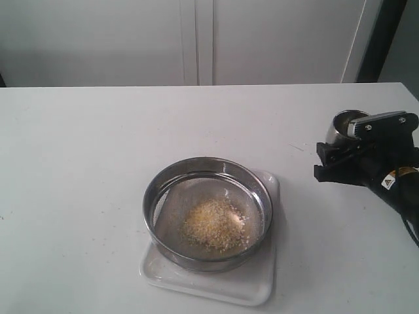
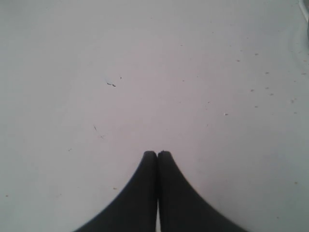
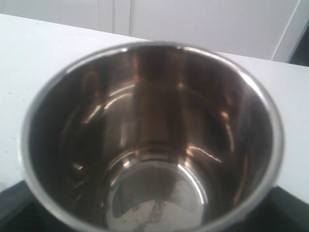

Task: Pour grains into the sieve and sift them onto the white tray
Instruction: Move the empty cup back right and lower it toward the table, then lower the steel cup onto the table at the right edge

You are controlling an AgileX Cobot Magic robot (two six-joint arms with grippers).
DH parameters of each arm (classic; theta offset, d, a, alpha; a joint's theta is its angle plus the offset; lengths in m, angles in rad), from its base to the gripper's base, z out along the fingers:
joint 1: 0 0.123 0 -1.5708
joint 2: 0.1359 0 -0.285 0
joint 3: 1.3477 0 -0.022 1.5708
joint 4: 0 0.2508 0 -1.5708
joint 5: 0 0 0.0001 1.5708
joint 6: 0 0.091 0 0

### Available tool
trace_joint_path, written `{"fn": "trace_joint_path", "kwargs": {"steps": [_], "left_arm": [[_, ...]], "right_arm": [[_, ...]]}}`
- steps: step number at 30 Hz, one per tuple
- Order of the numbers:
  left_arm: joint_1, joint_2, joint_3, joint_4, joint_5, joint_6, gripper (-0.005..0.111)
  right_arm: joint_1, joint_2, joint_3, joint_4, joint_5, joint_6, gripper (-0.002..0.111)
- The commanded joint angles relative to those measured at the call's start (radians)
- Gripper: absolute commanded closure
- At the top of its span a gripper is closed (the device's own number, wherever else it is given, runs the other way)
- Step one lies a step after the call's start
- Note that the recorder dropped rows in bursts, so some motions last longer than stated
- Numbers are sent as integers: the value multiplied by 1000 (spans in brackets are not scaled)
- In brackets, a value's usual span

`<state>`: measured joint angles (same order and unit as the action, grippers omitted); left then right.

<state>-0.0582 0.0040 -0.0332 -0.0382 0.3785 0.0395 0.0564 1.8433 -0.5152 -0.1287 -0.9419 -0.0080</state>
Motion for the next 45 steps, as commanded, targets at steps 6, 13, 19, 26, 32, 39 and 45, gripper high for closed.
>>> {"fn": "trace_joint_path", "kwargs": {"steps": [6,13,19,26,32,39,45], "left_arm": [[-2,-4,5,-10,-4,-5,107],[-2,-4,5,-10,-4,-5,107],[-2,-4,5,-10,-4,-5,107],[-2,-4,5,-10,-4,-5,107],[-2,-4,5,-10,-4,-5,107],[-2,-4,5,-10,-4,-5,107],[-2,-4,5,-10,-4,-5,107]], "right_arm": [[-116,130,-36,9,-83,8,108],[-125,186,-36,-45,-115,8,108],[-125,219,-36,-60,-114,-15,108],[-125,232,-36,82,-105,-16,108],[-125,232,-36,95,-75,-16,108],[-125,232,-36,91,-73,-16,86],[-125,232,-36,42,-48,-18,40]]}}
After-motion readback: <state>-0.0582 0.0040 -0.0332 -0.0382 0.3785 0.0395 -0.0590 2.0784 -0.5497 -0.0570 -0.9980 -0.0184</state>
